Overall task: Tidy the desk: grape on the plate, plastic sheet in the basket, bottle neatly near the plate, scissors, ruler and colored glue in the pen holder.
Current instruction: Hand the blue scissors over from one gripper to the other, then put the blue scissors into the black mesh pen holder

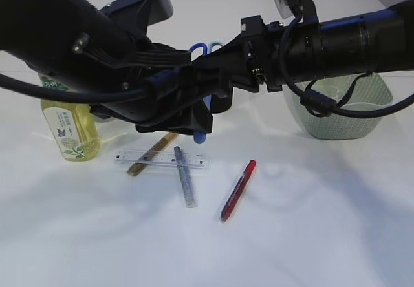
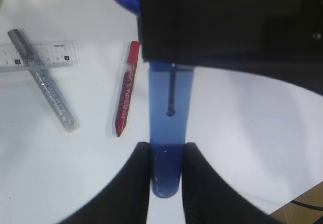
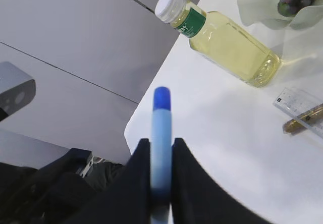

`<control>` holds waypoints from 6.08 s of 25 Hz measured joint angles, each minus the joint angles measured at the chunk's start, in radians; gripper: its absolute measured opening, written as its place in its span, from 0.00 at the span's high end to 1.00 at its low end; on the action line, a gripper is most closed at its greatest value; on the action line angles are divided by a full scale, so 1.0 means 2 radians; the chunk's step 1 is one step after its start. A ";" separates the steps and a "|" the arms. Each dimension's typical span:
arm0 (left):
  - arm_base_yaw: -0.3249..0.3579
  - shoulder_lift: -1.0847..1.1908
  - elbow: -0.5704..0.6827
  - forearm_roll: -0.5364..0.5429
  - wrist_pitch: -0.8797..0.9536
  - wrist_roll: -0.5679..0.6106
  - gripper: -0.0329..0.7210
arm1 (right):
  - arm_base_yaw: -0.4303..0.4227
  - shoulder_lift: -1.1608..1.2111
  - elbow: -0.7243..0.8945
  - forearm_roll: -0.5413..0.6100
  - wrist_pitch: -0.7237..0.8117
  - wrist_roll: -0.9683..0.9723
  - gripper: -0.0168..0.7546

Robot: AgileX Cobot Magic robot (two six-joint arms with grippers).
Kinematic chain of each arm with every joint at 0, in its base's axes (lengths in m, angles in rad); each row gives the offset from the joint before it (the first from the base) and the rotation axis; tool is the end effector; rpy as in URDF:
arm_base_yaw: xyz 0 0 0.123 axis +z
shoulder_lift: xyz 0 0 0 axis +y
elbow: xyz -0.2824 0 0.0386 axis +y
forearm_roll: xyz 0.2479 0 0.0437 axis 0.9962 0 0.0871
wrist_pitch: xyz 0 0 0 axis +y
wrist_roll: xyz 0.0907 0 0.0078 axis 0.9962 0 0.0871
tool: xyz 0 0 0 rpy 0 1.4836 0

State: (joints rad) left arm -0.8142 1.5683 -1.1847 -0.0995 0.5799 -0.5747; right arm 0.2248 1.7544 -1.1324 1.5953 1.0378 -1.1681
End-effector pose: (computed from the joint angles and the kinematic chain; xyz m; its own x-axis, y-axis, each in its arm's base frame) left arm 0.2314 -0.2524 0.2834 -0.8752 0.0376 -0.4822 0.2715 0.8633 -0.4255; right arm 0.3307 0.1561 0.2628 -0.7870 0.0474 -0.6151 -0.5663 0.3401 0.7508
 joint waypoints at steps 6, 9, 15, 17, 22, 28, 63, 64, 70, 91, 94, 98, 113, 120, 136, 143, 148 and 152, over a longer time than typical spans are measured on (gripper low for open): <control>0.000 0.000 0.000 0.000 0.000 0.000 0.79 | 0.000 0.000 0.000 0.000 -0.001 -0.001 0.87; 0.000 0.000 0.000 0.000 -0.001 0.000 0.79 | 0.000 0.000 0.000 0.000 -0.002 -0.001 0.87; 0.000 0.000 0.000 0.000 -0.001 0.000 0.78 | 0.000 0.000 0.000 0.002 -0.003 -0.005 0.87; 0.000 0.000 0.000 0.000 -0.002 0.000 0.78 | 0.000 0.000 0.000 0.002 -0.003 -0.006 0.87; 0.000 0.000 0.000 0.000 -0.002 0.000 0.75 | 0.000 0.000 0.000 0.002 -0.003 -0.006 0.87; 0.000 0.000 0.000 0.000 -0.002 0.000 0.71 | 0.000 0.000 0.000 0.002 -0.003 -0.007 0.87; 0.000 0.000 -0.090 -0.012 0.191 0.032 0.48 | 0.000 0.000 -0.006 -0.031 -0.028 -0.009 0.87; 0.000 0.000 -0.097 -0.012 0.213 0.036 0.48 | 0.000 0.000 -0.010 -0.039 -0.029 -0.009 0.87; 0.000 0.000 -0.117 -0.012 0.304 0.074 0.48 | 0.000 0.000 -0.049 -0.133 -0.030 0.035 0.87; 0.000 0.000 -0.118 0.059 0.327 0.108 0.48 | 0.000 0.000 -0.242 -0.695 0.053 0.484 0.87; 0.000 0.000 -0.118 0.062 0.328 0.108 0.48 | 0.000 0.000 -0.266 -0.759 0.036 0.553 0.87; 0.000 0.000 -0.118 0.063 0.328 0.108 0.48 | 0.000 0.000 -0.281 -0.817 -0.055 0.601 0.87; 0.000 0.000 -0.118 0.124 0.329 0.108 0.48 | 0.052 0.054 -0.282 -0.815 -0.347 0.571 0.87; 0.000 0.000 -0.118 0.142 0.329 0.108 0.48 | 0.072 0.105 -0.282 -0.820 -0.454 0.559 0.87; 0.000 0.000 -0.118 0.178 0.326 0.108 0.48 | 0.072 0.210 -0.282 -0.822 -0.613 0.559 0.87; 0.000 0.000 -0.118 0.182 0.324 0.108 0.48 | 0.072 0.247 -0.282 -0.822 -0.674 0.559 0.87; 0.000 0.000 -0.118 0.183 0.322 0.108 0.48 | 0.072 0.264 -0.282 -0.822 -0.697 0.559 0.87; 0.000 0.000 -0.118 0.183 0.322 0.108 0.48 | 0.072 0.275 -0.282 -0.822 -0.709 0.559 0.87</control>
State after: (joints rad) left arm -0.8142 1.5683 -1.4205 0.2672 1.2234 -0.3586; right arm 0.3685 2.3035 -1.6961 -0.0494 -0.3800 -0.0510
